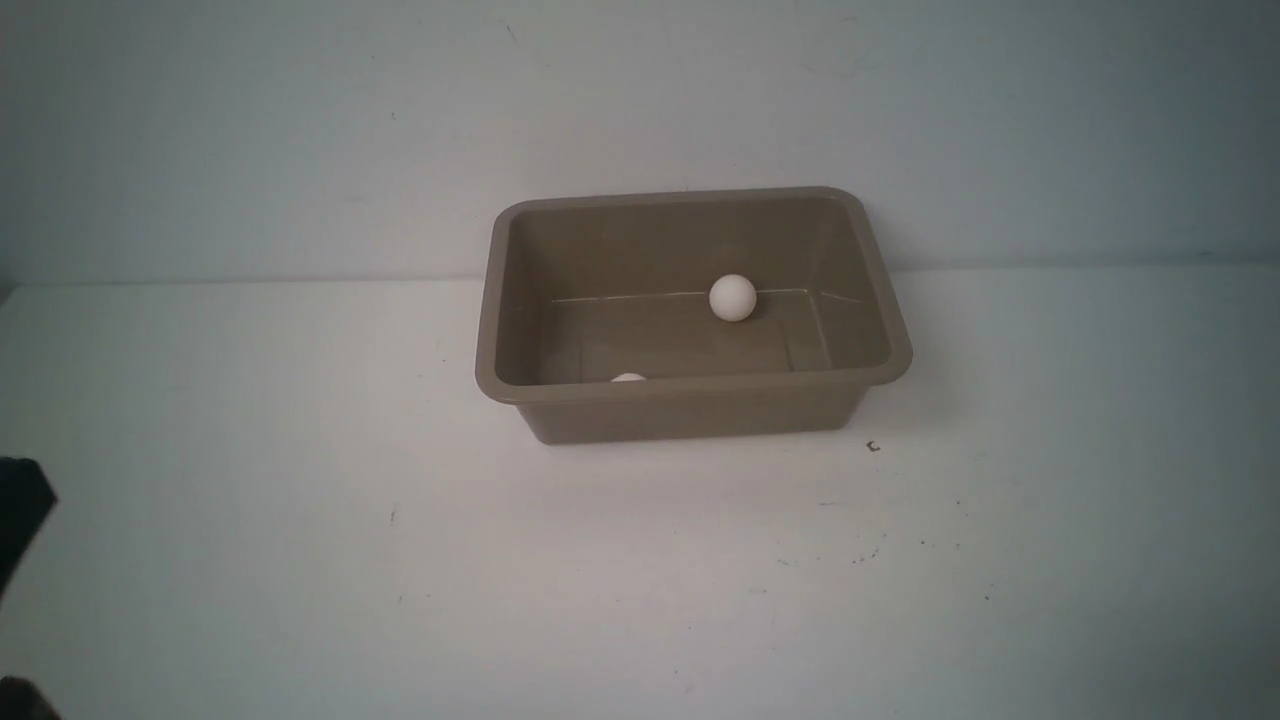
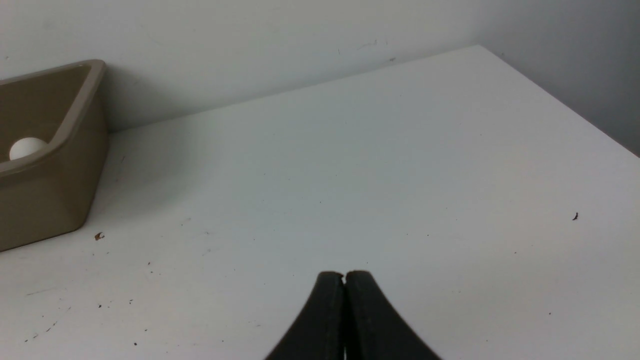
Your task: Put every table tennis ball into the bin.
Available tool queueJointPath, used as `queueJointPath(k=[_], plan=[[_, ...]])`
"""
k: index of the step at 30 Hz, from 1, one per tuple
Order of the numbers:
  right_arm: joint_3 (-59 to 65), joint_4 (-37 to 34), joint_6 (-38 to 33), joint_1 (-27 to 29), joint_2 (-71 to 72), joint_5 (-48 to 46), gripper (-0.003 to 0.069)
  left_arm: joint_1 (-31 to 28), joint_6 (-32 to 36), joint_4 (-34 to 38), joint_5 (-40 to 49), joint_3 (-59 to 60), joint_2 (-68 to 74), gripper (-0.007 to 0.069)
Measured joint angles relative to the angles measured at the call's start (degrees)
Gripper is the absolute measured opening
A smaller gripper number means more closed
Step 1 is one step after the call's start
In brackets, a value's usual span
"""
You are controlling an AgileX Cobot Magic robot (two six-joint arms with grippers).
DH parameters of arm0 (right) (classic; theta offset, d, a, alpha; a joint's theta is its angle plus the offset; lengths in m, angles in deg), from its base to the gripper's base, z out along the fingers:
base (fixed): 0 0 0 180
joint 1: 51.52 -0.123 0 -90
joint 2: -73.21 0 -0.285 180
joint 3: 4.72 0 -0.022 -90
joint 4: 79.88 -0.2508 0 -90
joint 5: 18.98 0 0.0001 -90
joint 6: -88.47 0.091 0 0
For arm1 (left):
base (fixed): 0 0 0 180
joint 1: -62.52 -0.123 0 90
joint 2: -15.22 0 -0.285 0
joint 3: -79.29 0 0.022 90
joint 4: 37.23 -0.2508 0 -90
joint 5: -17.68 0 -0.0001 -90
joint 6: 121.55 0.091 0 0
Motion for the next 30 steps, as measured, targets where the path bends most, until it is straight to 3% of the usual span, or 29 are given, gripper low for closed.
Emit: queueJointPath(k=[7, 14, 18, 21, 25, 30], plan=[[0.0, 0.0, 0.0, 0.0, 0.0, 0.0, -0.0017, 0.0, 1.7, 1.9, -13.2, 9.5, -9.8, -0.0004], [0.0, 0.0, 0.0, 0.0, 0.0, 0.0, -0.0017, 0.0, 0.8, 19.5, -28.1, 22.4, -12.8, -0.0004], [0.0, 0.0, 0.0, 0.0, 0.0, 0.0, -0.0017, 0.0, 6.9, 29.5, -32.6, 22.8, -12.9, -0.0004], [0.0, 0.0, 0.0, 0.0, 0.0, 0.0, -0.0017, 0.0, 15.3, 34.3, -33.7, 22.8, -12.9, -0.0004], [0.0, 0.0, 0.0, 0.0, 0.0, 0.0, -0.0017, 0.0, 22.5, 35.4, -33.8, 22.8, -12.9, -0.0004], [0.0, 0.0, 0.0, 0.0, 0.0, 0.0, -0.0017, 0.0, 25.6, 35.7, -34.3, 22.8, -12.9, -0.0004]])
